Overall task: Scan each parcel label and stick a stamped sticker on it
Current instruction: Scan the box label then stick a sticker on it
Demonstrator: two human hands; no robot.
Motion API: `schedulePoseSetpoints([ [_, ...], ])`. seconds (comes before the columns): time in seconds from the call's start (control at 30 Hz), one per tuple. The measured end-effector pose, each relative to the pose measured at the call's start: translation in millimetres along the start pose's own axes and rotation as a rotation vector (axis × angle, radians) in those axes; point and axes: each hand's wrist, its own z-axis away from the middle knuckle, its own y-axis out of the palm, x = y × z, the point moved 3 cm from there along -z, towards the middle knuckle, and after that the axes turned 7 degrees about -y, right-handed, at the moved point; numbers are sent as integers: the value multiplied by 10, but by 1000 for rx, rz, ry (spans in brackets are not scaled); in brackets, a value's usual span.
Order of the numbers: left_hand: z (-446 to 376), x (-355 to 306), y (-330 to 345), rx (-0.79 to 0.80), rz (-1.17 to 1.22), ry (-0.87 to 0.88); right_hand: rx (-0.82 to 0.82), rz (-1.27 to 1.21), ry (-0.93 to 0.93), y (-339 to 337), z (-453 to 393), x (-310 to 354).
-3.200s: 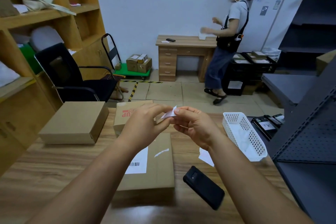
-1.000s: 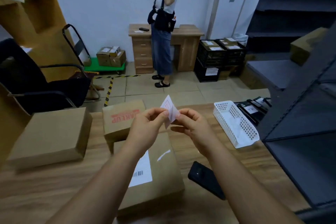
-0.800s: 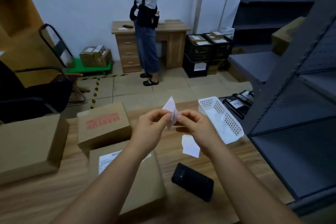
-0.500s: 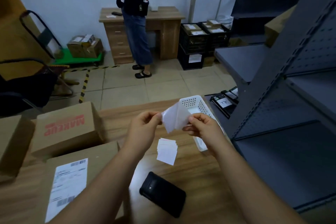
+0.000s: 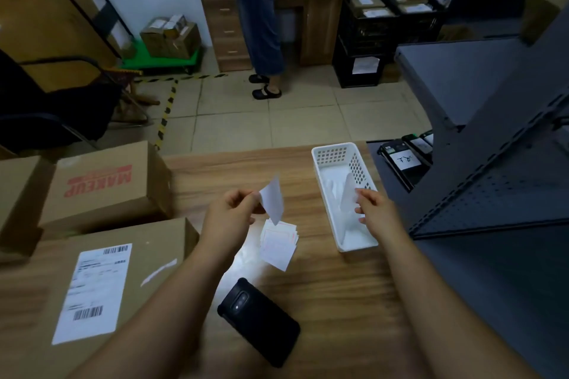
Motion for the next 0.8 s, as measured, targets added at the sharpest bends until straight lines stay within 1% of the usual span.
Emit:
schedulePoseSetpoints([
  [0.07,14,49,-34,-6,11,-15,127,213,-36,24,-38,-6],
  [0.1,26,70,-54,-7,20,-21,142,288,-57,19,-23,18],
  [0.17,62,94,-108,-14,36,-27,103,328,-99,27,77,142],
  [0.23,107,100,-189,-31,50,-27,98,279,-162,144,280,401],
  [0.27,136,98,-245,-42,62,-27,144,228,-207,258,425,556],
  [0.37,237,74,-483,-81,122,-36,386,55,-337,725,990,1044],
  [0.43,301,60,-694,-116,139,-41,503,28,-415,1054,1340,1279],
  [0.5,371,49,-938,-117,148,-41,525,11,-499,1363,1611,1424],
  [0.57,468,39,-1172,-29,117,-34,486,-56,-528,1613,1788,1500],
  [0.63,571,36,-1428,30,87,-20,449,-143,-459,1794,1888,1539],
  [0.7,644,46,-1728,-19,121,0,442,-308,-264,1920,1977,1565],
  [0.77,674,102,-2009,-89,124,3,482,-544,-35,2045,2101,1582],
  [0.8,682,144,-2116,-96,95,-7,510,-613,31,2103,2164,1587],
])
